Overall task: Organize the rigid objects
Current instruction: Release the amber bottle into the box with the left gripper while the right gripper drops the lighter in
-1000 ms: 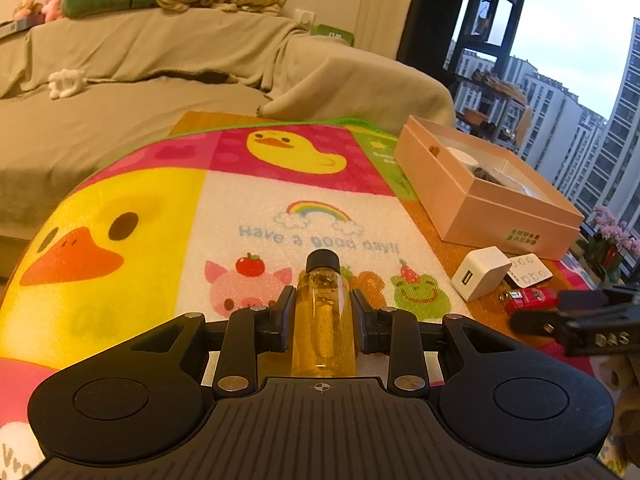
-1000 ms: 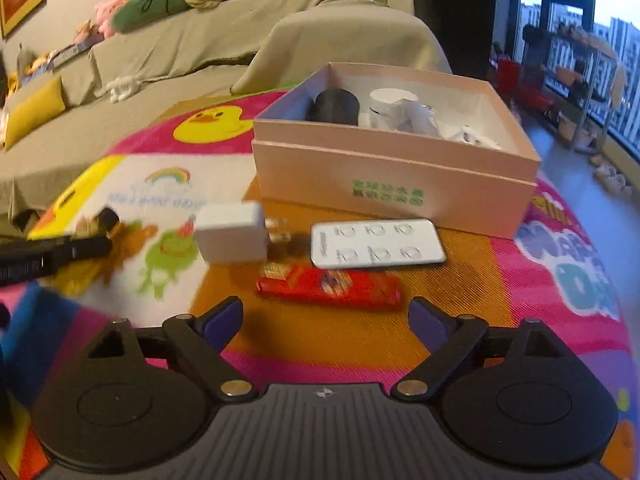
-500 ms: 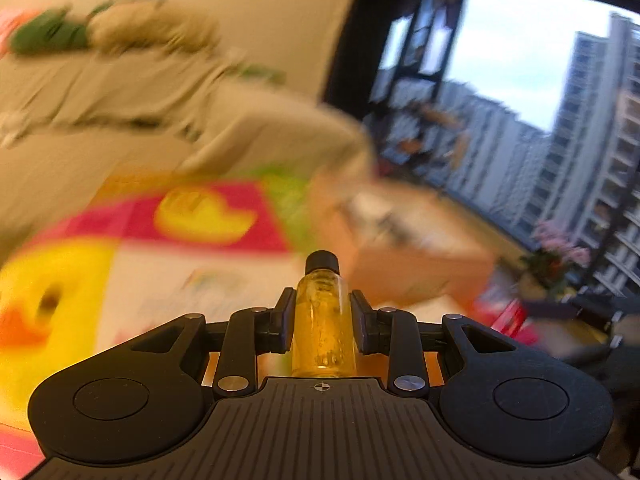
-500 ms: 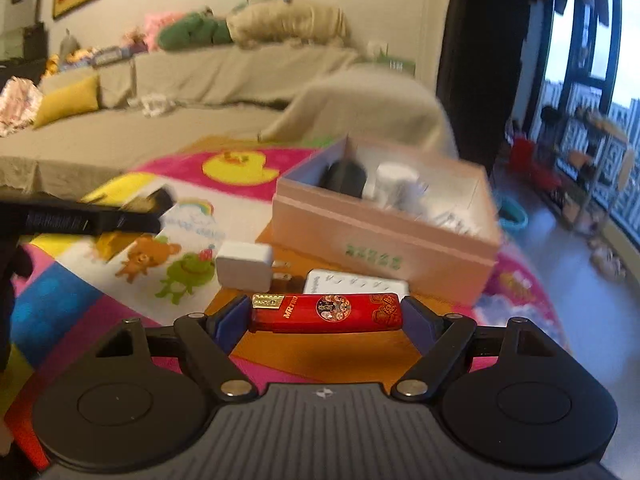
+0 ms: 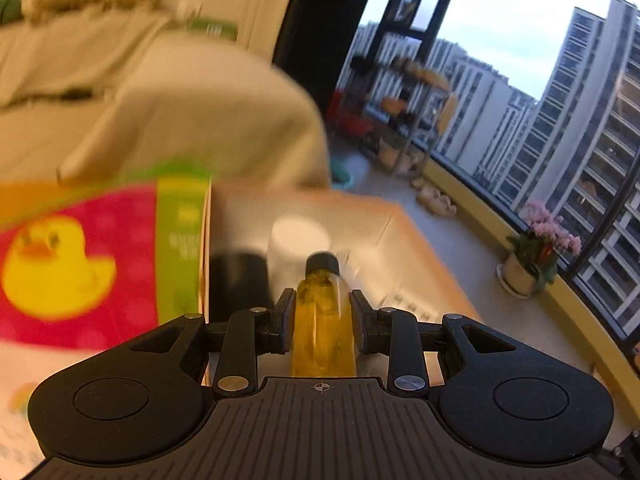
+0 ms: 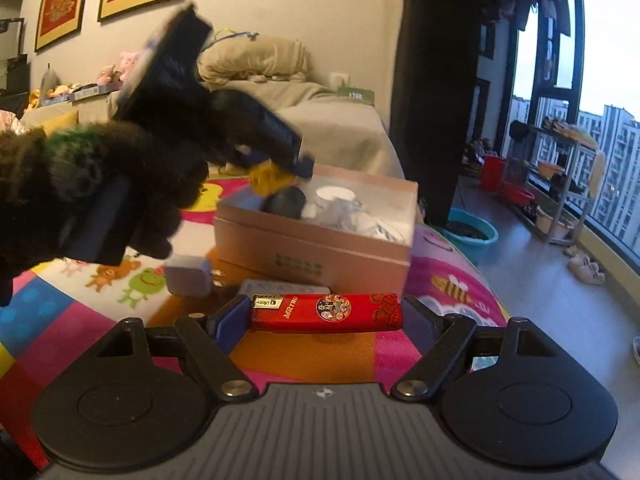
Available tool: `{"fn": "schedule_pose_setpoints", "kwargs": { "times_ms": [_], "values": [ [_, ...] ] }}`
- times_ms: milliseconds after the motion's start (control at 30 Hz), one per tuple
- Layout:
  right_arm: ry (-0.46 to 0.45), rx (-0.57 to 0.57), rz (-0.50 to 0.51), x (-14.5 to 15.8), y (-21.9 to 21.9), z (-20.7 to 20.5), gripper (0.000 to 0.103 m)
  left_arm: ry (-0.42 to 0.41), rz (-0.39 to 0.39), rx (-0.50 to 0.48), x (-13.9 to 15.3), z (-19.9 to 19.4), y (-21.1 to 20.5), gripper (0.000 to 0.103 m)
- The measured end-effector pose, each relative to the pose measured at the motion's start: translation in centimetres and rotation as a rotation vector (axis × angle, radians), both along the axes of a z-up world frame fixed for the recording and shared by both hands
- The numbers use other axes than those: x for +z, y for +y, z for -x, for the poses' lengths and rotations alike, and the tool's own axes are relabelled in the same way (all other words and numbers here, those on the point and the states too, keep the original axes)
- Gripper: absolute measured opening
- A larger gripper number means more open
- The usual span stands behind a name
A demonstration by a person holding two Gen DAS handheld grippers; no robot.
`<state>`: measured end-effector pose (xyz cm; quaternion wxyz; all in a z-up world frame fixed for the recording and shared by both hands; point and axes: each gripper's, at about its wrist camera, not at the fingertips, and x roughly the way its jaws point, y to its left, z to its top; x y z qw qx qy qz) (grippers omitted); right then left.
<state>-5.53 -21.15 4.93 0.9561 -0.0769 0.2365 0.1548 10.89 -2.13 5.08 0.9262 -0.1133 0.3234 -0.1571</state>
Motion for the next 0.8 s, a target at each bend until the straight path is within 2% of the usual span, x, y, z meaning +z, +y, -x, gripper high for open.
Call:
{"fn": "schedule_pose_setpoints", "kwargs": {
  "times_ms": [67,200,333,500,600,667,733,800],
  "values": [
    [0.011,-0.01,-0.002,-0.4,-0.6,-0.3,0.081,-0.024,0.023,0.011,-0.5,0.6,1.2,0.031],
    [0.043,-0.027,-0.018,-0.9,-1.1,-1.6,0.081,-0.104,0.045,0.004,0.6,2.8,3.2,0.031],
    [0.018,-0.023,-0.026,0.2,-1.0,-3.4,0.081,-0.162,0.02,-0.035,1.0,7.2,4.1,0.031],
    [0.011,-0.029,-0.079,3.5,-0.2,-9.9,0.081,-0.199,-0.026,-0.077,-1.1,12.2,4.8,0.031],
    [0.021,-0.08,-0.14,5.3,1.0,-15.1,0.081,-0.169,-0.076,-0.077,-2.1,12.8,5.2,0.031],
    [0.018,-0.097,-0.185,6.0,1.7,-18.2,0.082,-0.148,-0.082,-0.073,-2.4,13.2,5.6,0.031],
    [0.068,-0.119,-0.172,6.3,2.3,-21.1,0.082,-0.143,-0.074,-0.067,-2.7,13.7,6.4,0.031],
    [0.101,-0.136,-0.172,6.2,2.1,-22.0,0.082,-0.14,-0.056,-0.07,-3.0,14.1,7.1,0.031]
  ]
}}
